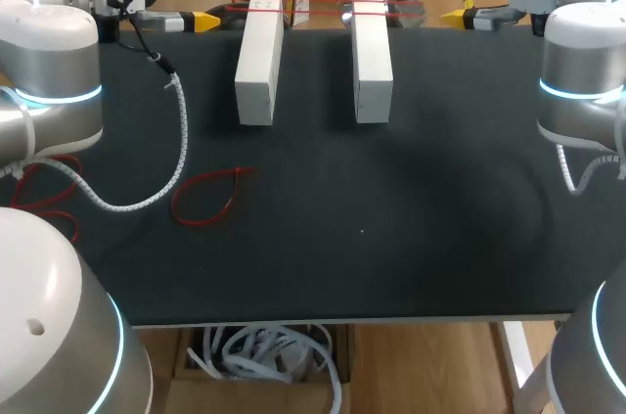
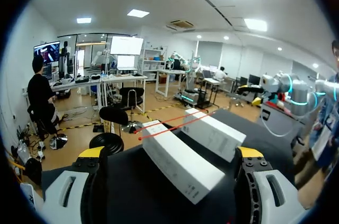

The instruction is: Grab the tape and strap the tape.

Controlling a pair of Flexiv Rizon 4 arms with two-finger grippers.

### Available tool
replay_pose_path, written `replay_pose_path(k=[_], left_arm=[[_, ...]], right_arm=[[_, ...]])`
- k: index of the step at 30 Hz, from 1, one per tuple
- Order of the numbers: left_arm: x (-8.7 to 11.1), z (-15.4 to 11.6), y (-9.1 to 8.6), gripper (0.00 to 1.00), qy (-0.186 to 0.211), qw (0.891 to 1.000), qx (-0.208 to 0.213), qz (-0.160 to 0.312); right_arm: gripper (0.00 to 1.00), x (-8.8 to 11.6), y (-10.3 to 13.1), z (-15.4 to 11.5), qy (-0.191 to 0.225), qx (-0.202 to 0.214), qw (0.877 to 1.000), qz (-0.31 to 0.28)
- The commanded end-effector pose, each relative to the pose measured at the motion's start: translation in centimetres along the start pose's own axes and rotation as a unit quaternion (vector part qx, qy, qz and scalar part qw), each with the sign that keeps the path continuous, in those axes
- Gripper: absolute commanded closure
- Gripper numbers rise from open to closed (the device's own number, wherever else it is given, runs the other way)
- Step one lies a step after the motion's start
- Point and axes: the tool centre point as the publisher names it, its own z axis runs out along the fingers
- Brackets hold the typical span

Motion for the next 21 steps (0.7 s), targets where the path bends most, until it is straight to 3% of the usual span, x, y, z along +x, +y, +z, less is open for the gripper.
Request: replay_pose_path(k=[1, 5, 13, 21], left_arm=[[-0.8, 0.3, 0.1, 0.00, 0.052, 0.998, -0.014, 0.025], [-0.8, 0.9, -0.3, 0.00, 0.110, 0.992, -0.009, 0.060], [-1.0, 2.4, -0.6, 0.00, 0.178, 0.979, 0.001, 0.098], [-1.7, 4.8, -1.3, 0.00, 0.250, 0.956, 0.023, 0.149]], right_arm=[[0.00, 0.0, 0.0, 0.0, 0.001, 0.000, 1.000, 0.000], [0.00, 0.0, 0.0, 0.0, 0.001, 0.000, 1.000, 0.000], [0.00, 0.0, 0.0, 0.0, 0.001, 0.000, 1.000, 0.000], [0.00, 0.0, 0.0, 0.0, 0.001, 0.000, 1.000, 0.000]])
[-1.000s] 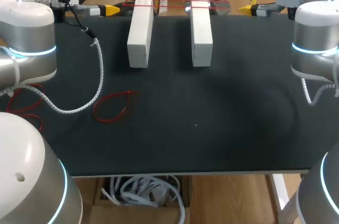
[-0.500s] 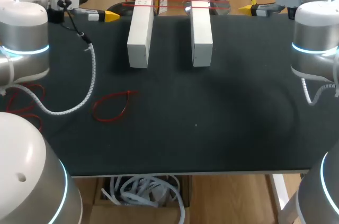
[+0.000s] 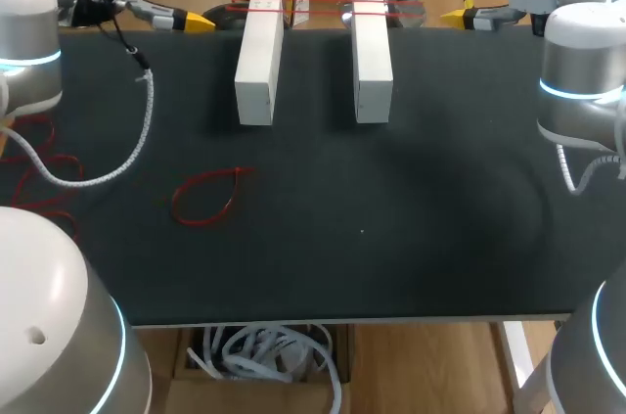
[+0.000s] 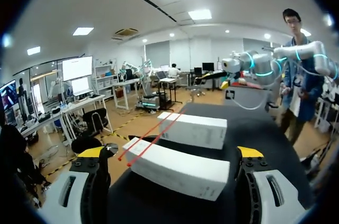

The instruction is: Grab the tape and strap the tape.

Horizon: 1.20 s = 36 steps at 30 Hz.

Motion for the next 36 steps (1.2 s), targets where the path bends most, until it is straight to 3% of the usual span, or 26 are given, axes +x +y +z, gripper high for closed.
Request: replay_pose_path(k=[1, 9, 13, 17, 20, 25, 32, 36], left_arm=[[-1.7, 1.3, 0.8, 0.00, 0.083, 0.997, 0.009, 0.008], [-2.9, 2.5, 1.1, 0.00, 0.127, 0.991, 0.016, 0.033], [-3.6, 3.2, 1.5, 0.13, 0.142, 0.989, 0.014, 0.038], [-4.4, 4.1, 2.3, 0.42, 0.156, 0.987, 0.013, 0.038], [-4.9, 4.8, 2.7, 0.49, 0.171, 0.984, 0.009, 0.043], [-6.1, 5.4, 3.3, 0.46, 0.179, 0.983, 0.013, 0.049], [-7.2, 6.1, 4.0, 0.55, 0.194, 0.979, 0.012, 0.055], [-7.7, 6.6, 4.3, 0.55, 0.199, 0.978, 0.011, 0.056]], right_arm=[[0.00, 0.0, 0.0, 0.0, 0.000, 0.000, 1.000, 0.000], [0.00, 0.0, 0.0, 0.0, 0.000, 0.000, 1.000, 0.000], [0.00, 0.0, 0.0, 0.0, 0.000, 0.000, 1.000, 0.000], [0.00, 0.0, 0.0, 0.0, 0.000, 0.000, 1.000, 0.000], [0.00, 0.0, 0.0, 0.0, 0.000, 0.000, 1.000, 0.000], [0.00, 0.0, 0.0, 0.0, 0.000, 0.000, 1.000, 0.000], [0.00, 0.0, 0.0, 0.0, 0.000, 0.000, 1.000, 0.000], [0.00, 0.0, 0.0, 0.0, 0.000, 0.000, 1.000, 0.000]])
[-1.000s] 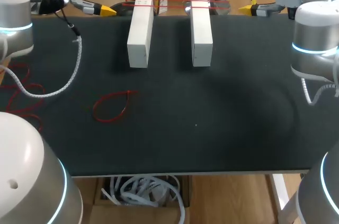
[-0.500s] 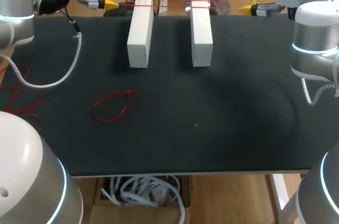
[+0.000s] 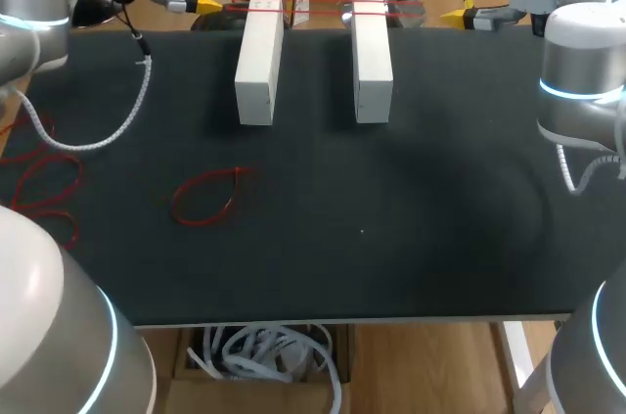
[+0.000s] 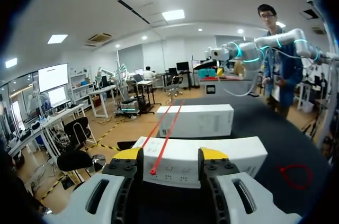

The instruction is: Grab the tape and strap the tape.

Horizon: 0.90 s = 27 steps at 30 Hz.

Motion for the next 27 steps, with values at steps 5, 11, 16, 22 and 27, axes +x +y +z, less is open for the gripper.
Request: replay_pose_path(k=[5, 11, 16, 22, 27], left_arm=[[-1.6, 1.2, 1.2, 0.58, 0.104, 0.995, 0.006, 0.005], [-2.1, 1.7, 1.7, 0.58, 0.104, 0.995, 0.009, 0.005], [-2.3, 2.3, 2.1, 0.59, 0.112, 0.994, 0.008, 0.008], [-2.4, 2.8, 2.9, 0.62, 0.113, 0.994, 0.012, 0.003], [-2.9, 3.0, 3.4, 0.64, 0.113, 0.993, 0.013, 0.006]], right_arm=[[0.00, 0.0, 0.0, 0.0, 0.000, 0.000, 1.000, 0.000], [0.00, 0.0, 0.0, 0.0, 0.000, 0.000, 1.000, 0.000], [0.00, 0.0, 0.0, 0.0, 0.000, 0.000, 1.000, 0.000], [0.00, 0.0, 0.0, 0.0, 0.000, 0.000, 1.000, 0.000], [0.00, 0.0, 0.0, 0.0, 0.000, 0.000, 1.000, 0.000]])
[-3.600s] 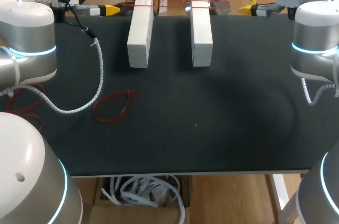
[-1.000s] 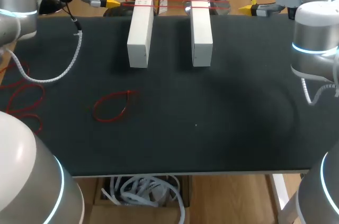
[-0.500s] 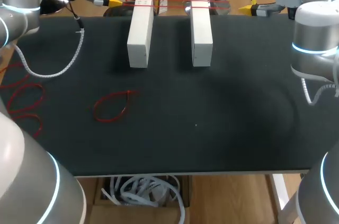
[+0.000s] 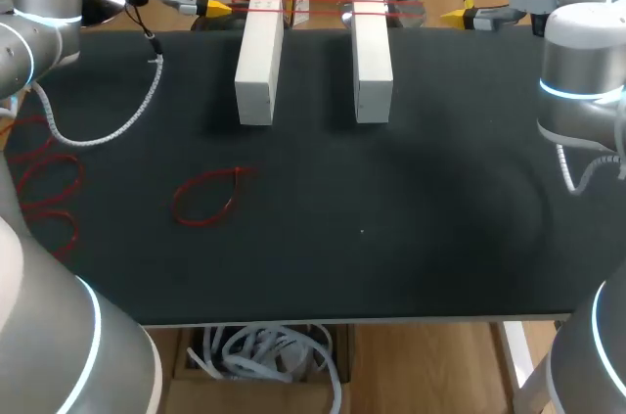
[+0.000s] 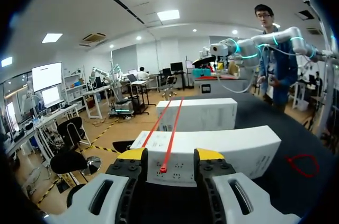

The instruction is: Grab the tape and strap the tape.

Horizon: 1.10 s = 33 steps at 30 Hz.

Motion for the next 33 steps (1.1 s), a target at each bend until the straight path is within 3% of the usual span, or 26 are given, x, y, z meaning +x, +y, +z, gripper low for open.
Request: replay_pose_path(k=[1, 7, 33], left_arm=[[-1.1, 0.4, 1.0, 0.65, 0.087, 0.996, 0.008, 0.001], [-1.4, 0.8, 1.6, 0.71, 0.090, 0.996, 0.005, 0.000], [-1.5, 1.3, 3.1, 0.75, 0.100, 0.995, 0.008, -0.004]], right_arm=[[0.00, 0.0, 0.0, 0.0, 0.000, 0.000, 1.000, 0.000], [0.00, 0.0, 0.0, 0.0, 0.000, 0.000, 1.000, 0.000], [0.00, 0.0, 0.0, 0.0, 0.000, 0.000, 1.000, 0.000]])
